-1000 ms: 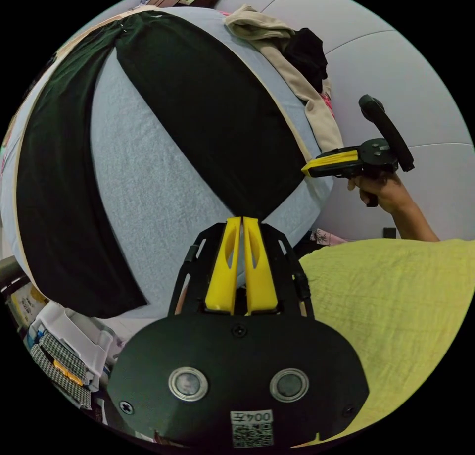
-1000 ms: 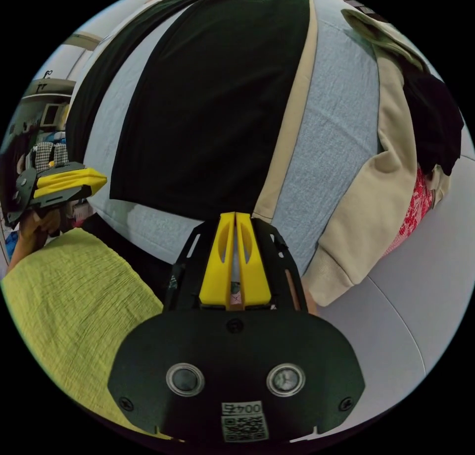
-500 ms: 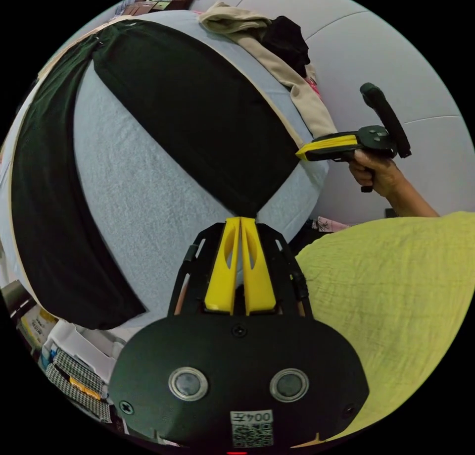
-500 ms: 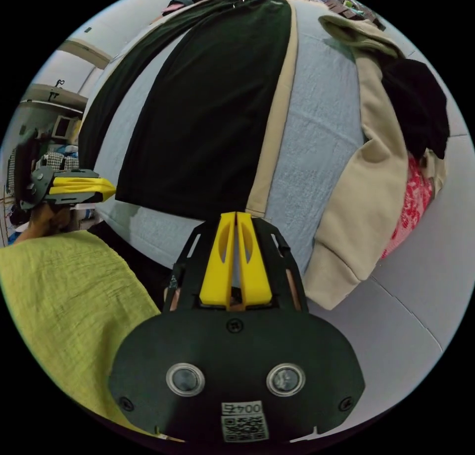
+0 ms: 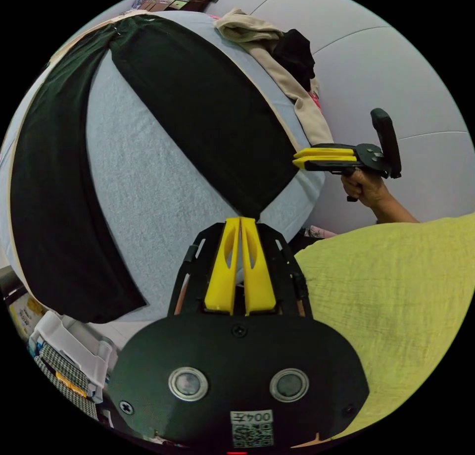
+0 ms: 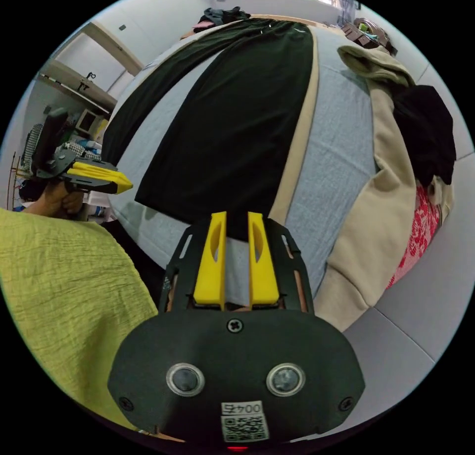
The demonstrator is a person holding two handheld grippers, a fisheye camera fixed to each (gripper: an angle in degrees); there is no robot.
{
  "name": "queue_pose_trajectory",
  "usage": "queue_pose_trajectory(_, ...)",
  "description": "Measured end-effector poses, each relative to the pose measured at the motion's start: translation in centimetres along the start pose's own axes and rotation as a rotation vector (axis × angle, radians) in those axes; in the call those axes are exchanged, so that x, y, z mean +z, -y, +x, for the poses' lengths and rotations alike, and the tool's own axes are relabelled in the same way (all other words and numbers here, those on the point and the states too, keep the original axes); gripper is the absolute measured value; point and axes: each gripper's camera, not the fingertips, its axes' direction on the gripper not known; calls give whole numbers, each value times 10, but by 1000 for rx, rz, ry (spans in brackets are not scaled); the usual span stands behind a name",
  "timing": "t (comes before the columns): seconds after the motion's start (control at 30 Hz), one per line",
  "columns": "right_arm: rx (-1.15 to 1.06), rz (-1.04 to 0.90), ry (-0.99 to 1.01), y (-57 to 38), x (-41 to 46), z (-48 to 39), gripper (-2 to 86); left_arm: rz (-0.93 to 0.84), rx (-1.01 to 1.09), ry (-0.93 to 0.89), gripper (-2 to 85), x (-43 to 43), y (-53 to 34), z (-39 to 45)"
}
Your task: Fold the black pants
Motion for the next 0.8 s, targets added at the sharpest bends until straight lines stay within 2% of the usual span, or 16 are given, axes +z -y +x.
queue_pose_trajectory(0.37,-5,-25,-9,-4,-3,10,76,10,-22,14,5,-39,-4,-9)
queue_pose_trajectory(0.53,-41,25,-57,16,-24,-12,89,120,-42,93,11,-90,-19,-26)
queue_pose_trajectory(0.7,-52,13,-55,41,-17,-26,93,229,-201,193,18,-156,-43,-95)
queue_pose_trajectory(0.8,-50,-29,-69,46,-8,-28,91,214,-272,255,19,-176,-49,-134)
